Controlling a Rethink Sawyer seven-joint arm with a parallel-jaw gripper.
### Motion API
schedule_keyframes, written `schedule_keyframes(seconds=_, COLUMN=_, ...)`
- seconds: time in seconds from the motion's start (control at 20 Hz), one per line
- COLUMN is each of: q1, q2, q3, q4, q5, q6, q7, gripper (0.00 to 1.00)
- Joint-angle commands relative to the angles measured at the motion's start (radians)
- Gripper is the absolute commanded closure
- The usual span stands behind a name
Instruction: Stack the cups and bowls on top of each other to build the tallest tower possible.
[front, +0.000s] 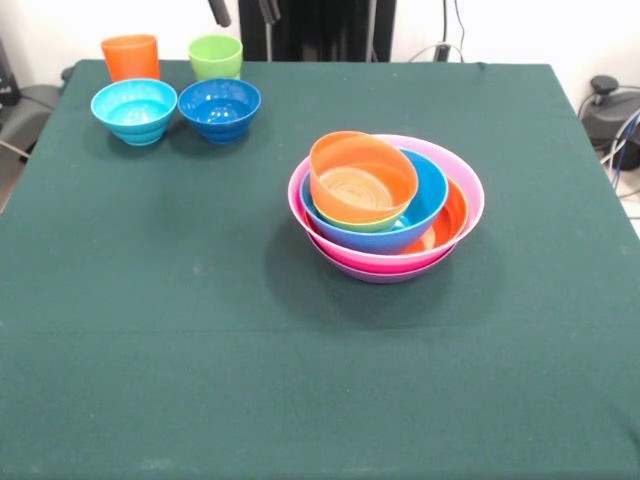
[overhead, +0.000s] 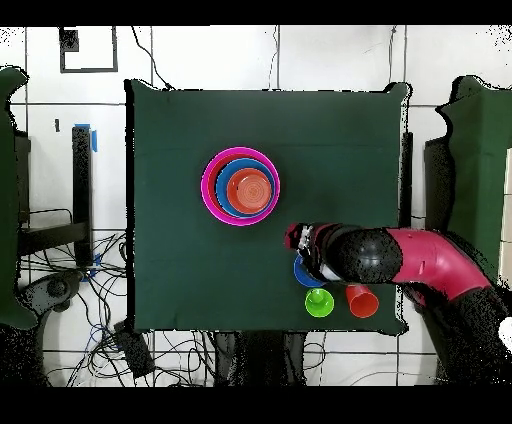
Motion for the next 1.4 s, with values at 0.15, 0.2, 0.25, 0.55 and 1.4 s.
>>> schedule_keyframes(seconds=0.15, q1=-0.035, q2=0.106, q3=-0.068, q4=-0.163, q5=-0.170, q6=0.113, q7=-0.244, gripper=0.00)
schedule_keyframes(seconds=0.2, q1=-0.051, q2=0.124, q3=-0.056, q4=-0.182, q5=-0.174, q6=0.132, q7=-0.278, gripper=0.00)
schedule_keyframes(seconds=0.25, q1=-0.069, q2=0.127, q3=-0.044, q4=-0.191, q5=-0.175, q6=0.160, q7=-0.314, gripper=0.00)
schedule_keyframes(seconds=0.55, q1=-0.170, q2=0.109, q3=0.004, q4=-0.196, q5=-0.207, q6=0.236, q7=-0.441, gripper=0.00)
schedule_keyframes(seconds=1.4, q1=-0.035, q2=0.168, q3=-0.041, q4=-0.284, q5=-0.277, q6=0.109, q7=-0.207, gripper=0.00)
